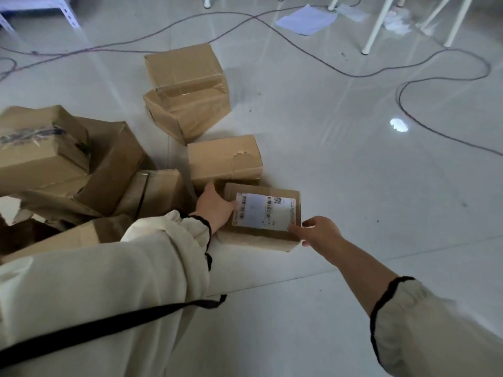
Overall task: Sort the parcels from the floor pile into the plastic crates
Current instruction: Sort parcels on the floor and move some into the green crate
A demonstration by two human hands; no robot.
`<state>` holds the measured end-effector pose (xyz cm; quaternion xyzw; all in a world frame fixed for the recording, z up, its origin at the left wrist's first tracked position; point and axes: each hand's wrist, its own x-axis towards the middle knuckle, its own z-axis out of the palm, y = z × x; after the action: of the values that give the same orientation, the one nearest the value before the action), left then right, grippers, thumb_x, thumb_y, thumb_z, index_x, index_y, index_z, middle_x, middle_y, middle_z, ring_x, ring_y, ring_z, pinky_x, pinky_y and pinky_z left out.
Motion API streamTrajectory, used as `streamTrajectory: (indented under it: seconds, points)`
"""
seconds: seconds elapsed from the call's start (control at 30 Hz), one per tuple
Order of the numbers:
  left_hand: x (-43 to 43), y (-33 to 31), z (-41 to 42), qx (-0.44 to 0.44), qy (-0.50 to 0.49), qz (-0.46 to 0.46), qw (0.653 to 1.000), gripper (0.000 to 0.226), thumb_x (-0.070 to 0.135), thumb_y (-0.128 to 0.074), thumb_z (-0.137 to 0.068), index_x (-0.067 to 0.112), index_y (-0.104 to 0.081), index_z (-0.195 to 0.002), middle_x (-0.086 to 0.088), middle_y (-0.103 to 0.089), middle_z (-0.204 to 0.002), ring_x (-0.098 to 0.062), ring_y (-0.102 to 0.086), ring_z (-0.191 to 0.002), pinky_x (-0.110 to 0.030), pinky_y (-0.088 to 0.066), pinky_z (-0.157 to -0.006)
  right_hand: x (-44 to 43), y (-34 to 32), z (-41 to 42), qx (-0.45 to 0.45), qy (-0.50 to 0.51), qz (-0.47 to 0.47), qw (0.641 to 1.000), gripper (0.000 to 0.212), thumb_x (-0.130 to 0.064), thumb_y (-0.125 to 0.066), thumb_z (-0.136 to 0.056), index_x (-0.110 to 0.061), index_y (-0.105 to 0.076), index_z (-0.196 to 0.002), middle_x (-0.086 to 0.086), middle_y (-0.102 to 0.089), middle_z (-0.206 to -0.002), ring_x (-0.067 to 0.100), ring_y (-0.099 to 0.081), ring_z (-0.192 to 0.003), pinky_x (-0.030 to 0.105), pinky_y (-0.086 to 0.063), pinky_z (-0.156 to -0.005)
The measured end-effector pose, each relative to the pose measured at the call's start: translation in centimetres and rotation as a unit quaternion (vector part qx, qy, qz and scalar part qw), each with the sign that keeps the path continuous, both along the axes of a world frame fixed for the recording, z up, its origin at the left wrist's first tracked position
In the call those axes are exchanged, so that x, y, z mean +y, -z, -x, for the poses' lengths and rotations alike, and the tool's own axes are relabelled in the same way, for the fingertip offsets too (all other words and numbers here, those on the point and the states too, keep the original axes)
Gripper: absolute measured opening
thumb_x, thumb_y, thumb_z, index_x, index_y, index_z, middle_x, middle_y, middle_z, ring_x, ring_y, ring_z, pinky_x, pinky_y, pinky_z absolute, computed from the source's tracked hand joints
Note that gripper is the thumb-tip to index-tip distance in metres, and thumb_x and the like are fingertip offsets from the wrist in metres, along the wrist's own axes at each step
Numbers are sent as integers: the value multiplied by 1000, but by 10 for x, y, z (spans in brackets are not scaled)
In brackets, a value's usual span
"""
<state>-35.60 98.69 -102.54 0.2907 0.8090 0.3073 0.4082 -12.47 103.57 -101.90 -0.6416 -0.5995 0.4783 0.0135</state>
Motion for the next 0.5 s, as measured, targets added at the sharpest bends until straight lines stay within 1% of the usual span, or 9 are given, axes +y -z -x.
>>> streamTrajectory:
  seconds: [0.07,0.17,0.23,0.3,0.33,0.4,0.43,0.47,0.5]
  points:
    - [3,-2,-4,0,43,-15,999,80,21,-70,-83,16,-23,-148,-13,-45,-143,-30,-44,-131,-47,-38,-108,-7,0,-14,16,3,76,997,58,-45,-69,-80,-6,-55,-121,3,-71,-91,17,-68,-84,27,-46,-65]
    - [8,-4,-12,29,98,-11,995,75,15,-66,-87,9,-24,-149,-15,-42,-145,-28,-43,-133,-44,-38,-109,-9,-1,-19,16,-28,153,988,53,-43,-68,-82,-7,-57,-120,-1,-72,-90,13,-68,-84,31,-50,-79]
    - [8,-4,-12,54,103,-5,993,71,18,-65,-88,8,-27,-148,-14,-42,-145,-28,-42,-133,-44,-36,-110,-8,-4,-17,15,-42,175,984,57,-45,-68,-81,-8,-53,-122,0,-73,-92,17,-69,-88,37,-50,-88]
    - [2,-7,-10,67,79,0,995,71,27,-64,-89,9,-28,-147,-12,-42,-146,-28,-41,-134,-42,-34,-111,-5,-11,-13,-5,-55,181,982,69,-50,-67,-81,-10,-42,-131,2,-71,-103,22,-67,-96,40,-48,-90]
    - [-2,-9,-9,63,49,-4,997,71,33,-63,-89,10,-28,-146,-11,-42,-145,-28,-41,-133,-39,-35,-111,-3,-15,-11,-23,-55,162,985,77,-55,-64,-80,-10,-35,-136,5,-66,-115,25,-63,-104,41,-46,-90]
    - [-8,-19,-11,-7,-68,18,998,76,44,-60,-89,11,-22,-146,-10,-41,-144,-29,-41,-131,-38,-34,-107,7,-23,-3,-62,-19,49,997,94,-63,-59,-80,-8,-22,-146,11,-45,-142,30,-47,-127,42,-40,-97]
    - [-11,-24,-15,-63,-127,59,988,81,48,-59,-89,12,-17,-147,-11,-37,-145,-31,-38,-132,-41,-32,-108,14,-27,1,-77,-7,-25,997,96,-64,-57,-80,-9,-16,-148,11,-36,-149,31,-39,-134,42,-37,-102]
    - [-15,-29,-21,-110,-143,124,976,84,50,-57,-89,13,-12,-149,-11,-33,-148,-34,-34,-134,-46,-29,-110,20,-31,7,-91,-23,-88,992,93,-63,-54,-82,-14,-15,-150,10,-32,-151,30,-35,-137,43,-34,-105]
    - [-18,-31,-26,-146,-117,186,964,83,49,-55,-91,14,-8,-150,-12,-28,-151,-38,-30,-136,-52,-25,-111,25,-33,14,-101,-61,-127,985,86,-61,-51,-85,-18,-16,-150,8,-31,-152,30,-34,-137,43,-34,-106]
